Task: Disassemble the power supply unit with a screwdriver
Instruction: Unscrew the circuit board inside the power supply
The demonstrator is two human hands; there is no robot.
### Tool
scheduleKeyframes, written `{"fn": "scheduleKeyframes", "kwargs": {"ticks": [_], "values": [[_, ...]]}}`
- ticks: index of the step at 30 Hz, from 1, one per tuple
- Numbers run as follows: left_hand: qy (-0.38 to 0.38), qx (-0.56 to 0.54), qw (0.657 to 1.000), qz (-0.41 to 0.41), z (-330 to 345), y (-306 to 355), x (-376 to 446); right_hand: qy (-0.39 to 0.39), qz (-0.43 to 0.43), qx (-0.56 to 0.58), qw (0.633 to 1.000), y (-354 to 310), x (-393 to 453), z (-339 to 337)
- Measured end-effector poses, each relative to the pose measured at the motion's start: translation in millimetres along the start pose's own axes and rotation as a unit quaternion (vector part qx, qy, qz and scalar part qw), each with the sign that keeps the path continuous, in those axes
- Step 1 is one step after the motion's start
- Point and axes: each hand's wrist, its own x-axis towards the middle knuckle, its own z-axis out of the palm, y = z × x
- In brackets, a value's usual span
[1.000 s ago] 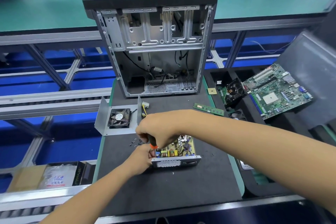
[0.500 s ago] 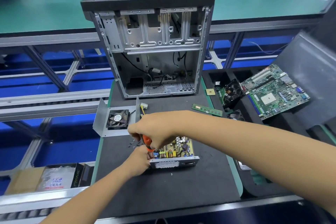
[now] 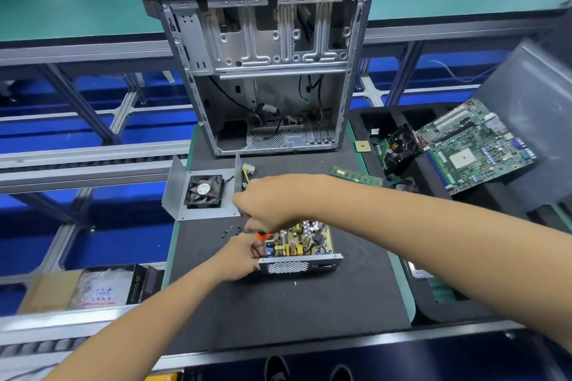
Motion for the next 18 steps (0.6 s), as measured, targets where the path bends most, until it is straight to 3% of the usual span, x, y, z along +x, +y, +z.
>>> {"fn": "scheduleKeyframes", "kwargs": {"ticks": [4,12,15,18], "values": [[-0.012,-0.003,1.0,-0.003,-6,-1,4,0.01,-0.038,-0.017,0.999,4,1,-6],[-0.012,0.015,0.997,0.074,-10,8,-6,-0.021,-0.125,0.077,0.989,3,-2,-8],[0.006,0.017,0.996,0.087,-7,6,-5,-0.023,-0.073,0.053,0.996,-1,3,-2],[0.016,0.0,0.999,0.042,-4,3,-4,-0.025,-0.004,0.005,1.0,-3,7,-1]]}}
